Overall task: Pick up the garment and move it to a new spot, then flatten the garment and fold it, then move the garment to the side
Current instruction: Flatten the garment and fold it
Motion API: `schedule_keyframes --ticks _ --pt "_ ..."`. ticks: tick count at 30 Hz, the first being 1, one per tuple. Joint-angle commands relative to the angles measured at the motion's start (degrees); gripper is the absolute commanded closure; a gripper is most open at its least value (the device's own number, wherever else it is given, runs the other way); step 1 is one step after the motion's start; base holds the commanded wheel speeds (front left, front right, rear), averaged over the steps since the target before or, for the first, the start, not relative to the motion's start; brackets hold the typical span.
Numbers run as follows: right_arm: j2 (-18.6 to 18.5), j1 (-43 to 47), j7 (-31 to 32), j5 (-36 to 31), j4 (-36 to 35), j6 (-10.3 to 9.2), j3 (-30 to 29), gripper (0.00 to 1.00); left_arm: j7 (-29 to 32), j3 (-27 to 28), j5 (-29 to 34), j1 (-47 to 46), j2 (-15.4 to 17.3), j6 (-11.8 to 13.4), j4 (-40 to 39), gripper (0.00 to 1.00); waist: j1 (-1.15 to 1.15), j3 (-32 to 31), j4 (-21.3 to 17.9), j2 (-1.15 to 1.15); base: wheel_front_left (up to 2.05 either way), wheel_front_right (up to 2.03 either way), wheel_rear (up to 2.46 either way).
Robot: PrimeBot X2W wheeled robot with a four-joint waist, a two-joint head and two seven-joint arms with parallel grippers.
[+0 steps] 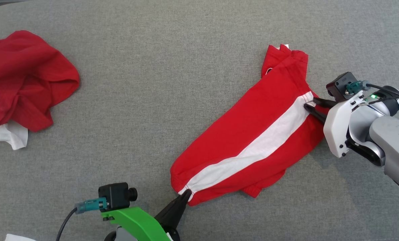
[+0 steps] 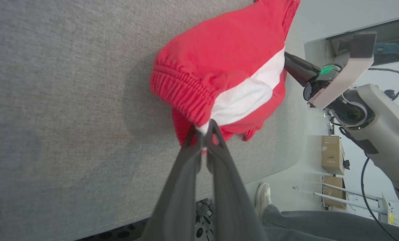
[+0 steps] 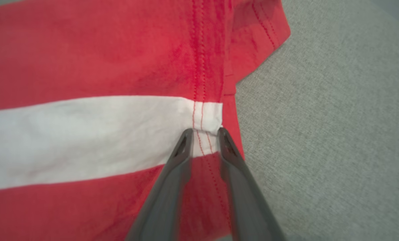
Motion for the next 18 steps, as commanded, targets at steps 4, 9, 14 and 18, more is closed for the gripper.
schedule_keyframes --ticks 4,9,14,18 --pt "-0.22 -1.15 -1.04 0.85 0.89 -0.02 0.97 0.58 -0.11 0.26 -0.07 -0.28 0.04 0.08 0.18 1.0 0.0 -0.03 0.15 0.0 0.0 0.0 0.0" --pt "-0.26 -1.97 -2.28 0.74 2.33 -0.02 1.69 0.24 -0.12 -0.02 -0.11 -0.47 -0.15 0.04 0.1 1.0 0.0 0.25 0.63 0.0 0.0 0.0 0.0" --pt "0.43 -2.77 -2.67 0.73 3.12 -0.02 3.21 0.48 -0.22 -0.18 -0.13 -0.56 -0.16 -0.17 0.12 1.0 0.0 0.7 1.14 0.0 0.0 0.0 0.0" --pt "0.61 -3.51 -3.76 0.71 3.22 -0.02 4.5 0.51 -0.47 -0.11 -0.2 -0.32 -0.19 -0.13 0.26 1.0 0.0 0.69 1.24 0.0 0.0 0.0 0.0"
